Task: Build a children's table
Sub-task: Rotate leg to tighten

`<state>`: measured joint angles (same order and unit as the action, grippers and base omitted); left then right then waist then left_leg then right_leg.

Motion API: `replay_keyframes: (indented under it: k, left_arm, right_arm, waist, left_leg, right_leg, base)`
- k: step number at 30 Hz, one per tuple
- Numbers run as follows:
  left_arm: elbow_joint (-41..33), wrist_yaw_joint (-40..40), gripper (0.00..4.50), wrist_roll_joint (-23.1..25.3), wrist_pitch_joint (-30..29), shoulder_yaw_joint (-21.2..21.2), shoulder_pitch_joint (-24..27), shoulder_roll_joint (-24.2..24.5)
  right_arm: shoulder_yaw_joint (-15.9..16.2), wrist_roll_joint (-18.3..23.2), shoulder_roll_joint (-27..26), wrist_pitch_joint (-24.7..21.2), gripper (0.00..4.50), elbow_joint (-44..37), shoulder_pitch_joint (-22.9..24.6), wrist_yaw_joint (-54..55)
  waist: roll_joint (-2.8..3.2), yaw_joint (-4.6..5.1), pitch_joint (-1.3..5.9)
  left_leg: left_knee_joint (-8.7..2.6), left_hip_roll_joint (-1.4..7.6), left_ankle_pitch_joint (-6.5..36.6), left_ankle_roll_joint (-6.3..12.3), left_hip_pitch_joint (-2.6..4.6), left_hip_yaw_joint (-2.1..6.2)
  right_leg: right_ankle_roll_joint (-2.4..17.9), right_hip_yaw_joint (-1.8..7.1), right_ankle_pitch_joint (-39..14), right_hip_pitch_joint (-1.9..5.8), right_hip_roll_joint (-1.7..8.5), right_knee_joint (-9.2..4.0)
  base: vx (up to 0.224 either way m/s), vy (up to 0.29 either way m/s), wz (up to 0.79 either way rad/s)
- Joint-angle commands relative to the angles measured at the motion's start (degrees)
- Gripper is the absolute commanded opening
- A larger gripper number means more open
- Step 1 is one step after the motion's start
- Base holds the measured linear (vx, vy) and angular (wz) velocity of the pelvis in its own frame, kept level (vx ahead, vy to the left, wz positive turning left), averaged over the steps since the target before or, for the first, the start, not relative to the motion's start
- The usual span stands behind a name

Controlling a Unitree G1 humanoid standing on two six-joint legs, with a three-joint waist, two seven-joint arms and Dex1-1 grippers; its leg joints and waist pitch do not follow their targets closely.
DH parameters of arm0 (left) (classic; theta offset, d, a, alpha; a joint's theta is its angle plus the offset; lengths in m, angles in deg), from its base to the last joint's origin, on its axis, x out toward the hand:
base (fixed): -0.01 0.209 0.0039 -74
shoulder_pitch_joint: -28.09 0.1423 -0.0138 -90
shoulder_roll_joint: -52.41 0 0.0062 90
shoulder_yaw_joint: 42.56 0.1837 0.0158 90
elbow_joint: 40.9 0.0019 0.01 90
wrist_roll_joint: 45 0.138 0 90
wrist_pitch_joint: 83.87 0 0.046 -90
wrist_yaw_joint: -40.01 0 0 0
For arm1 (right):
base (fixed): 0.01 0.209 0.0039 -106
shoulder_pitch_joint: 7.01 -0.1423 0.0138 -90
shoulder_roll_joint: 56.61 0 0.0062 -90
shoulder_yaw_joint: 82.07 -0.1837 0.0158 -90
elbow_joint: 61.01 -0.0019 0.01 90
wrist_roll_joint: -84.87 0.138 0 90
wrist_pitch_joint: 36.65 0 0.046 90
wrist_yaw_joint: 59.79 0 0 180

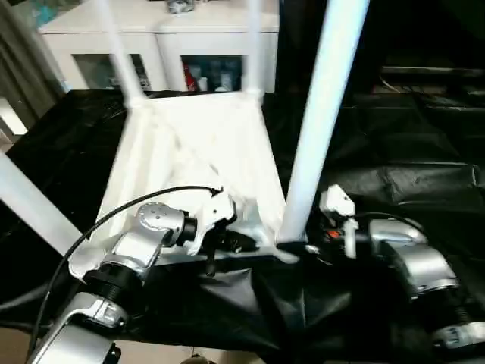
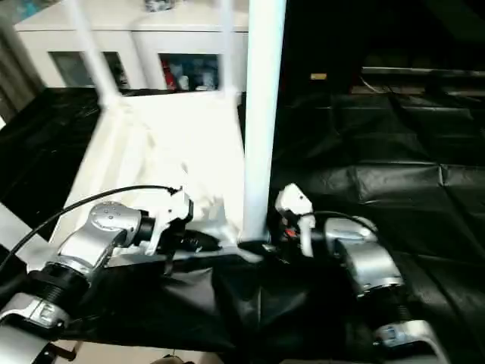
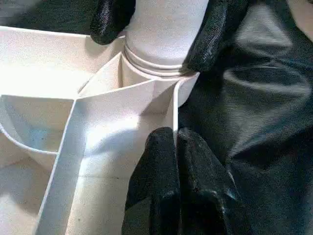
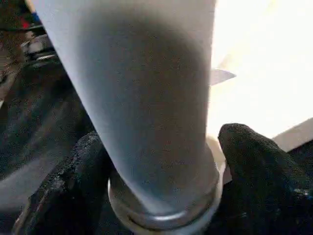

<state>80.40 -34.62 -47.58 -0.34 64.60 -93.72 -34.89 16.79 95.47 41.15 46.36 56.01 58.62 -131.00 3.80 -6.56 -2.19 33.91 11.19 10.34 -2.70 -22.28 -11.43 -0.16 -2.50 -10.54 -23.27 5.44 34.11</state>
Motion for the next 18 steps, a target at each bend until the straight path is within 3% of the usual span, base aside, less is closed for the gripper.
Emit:
replay_keyframes:
  k: [1,3,5,11,14,18]
  left_arm:
    - [-2.66,-2.80,0.00,-1.28,-0.47,1.18,0.03,0.18]
    - [-3.18,-3.55,0.00,-1.52,-0.96,1.29,0.19,0.57]
    - [-3.26,-3.59,0.00,-1.53,-1.01,1.26,0.25,0.60]
    - [-3.20,-0.32,0.00,-1.23,-1.16,0.73,0.52,-0.74]
    - [-1.41,5.63,0.00,0.15,-0.95,-0.41,-0.50,-2.72]
    - [1.26,13.73,0.00,1.14,-1.15,-2.24,-2.24,-6.22]
  right_arm:
    - [0.63,0.04,0.61,-0.55,3.51,-0.72,-0.25,-1.02]
    - [0.74,0.63,0.29,-0.89,3.51,-0.84,-0.62,-1.61]
    - [0.78,0.70,0.06,-0.86,3.23,-0.85,-0.63,-1.67]
    - [0.86,2.11,-1.28,-2.03,2.75,-2.50,1.35,-1.43]
    - [0.20,1.90,-3.02,-2.33,2.66,-2.95,2.73,2.58]
    - [-0.89,-1.15,-6.47,-0.96,2.63,-0.01,3.31,12.65]
  waist:
    - [-0.84,0.26,3.41]
    - [-1.09,0.39,3.37]
    - [-1.09,0.35,3.43]
    - [-1.22,0.28,3.63]
    - [-1.12,0.09,3.44]
    - [-1.08,0.65,3.04]
  left_leg:
    - [-4.22,2.25,12.43,3.42,1.37,0.87]
    - [-4.19,2.14,12.50,3.20,1.37,0.81]
    - [-4.08,2.10,11.72,3.37,1.34,0.79]
    - [-3.70,2.05,8.31,4.86,1.17,0.70]
    - [-3.84,2.11,10.13,4.37,1.36,0.67]
    - [-4.42,1.91,14.40,1.58,1.48,0.91]
  right_leg:
    - [14.33,1.41,-9.45,2.54,2.70,-3.26]
    - [14.04,1.46,-9.97,2.53,2.68,-3.38]
    - [13.90,1.49,-9.81,2.53,2.72,-3.35]
    - [14.80,1.39,-5.16,2.61,2.50,-2.85]
    - [14.19,1.46,-8.35,2.35,2.61,-3.31]
    - [11.72,1.52,-16.55,2.21,2.78,-4.22]
  base:
    - [0.000,0.000,0.00]
    - [0.000,0.000,0.00]
    - [0.000,0.000,0.00]
    - [0.000,0.000,0.00]
    - [0.000,0.000,0.00]
    - [0.000,0.000,0.00]
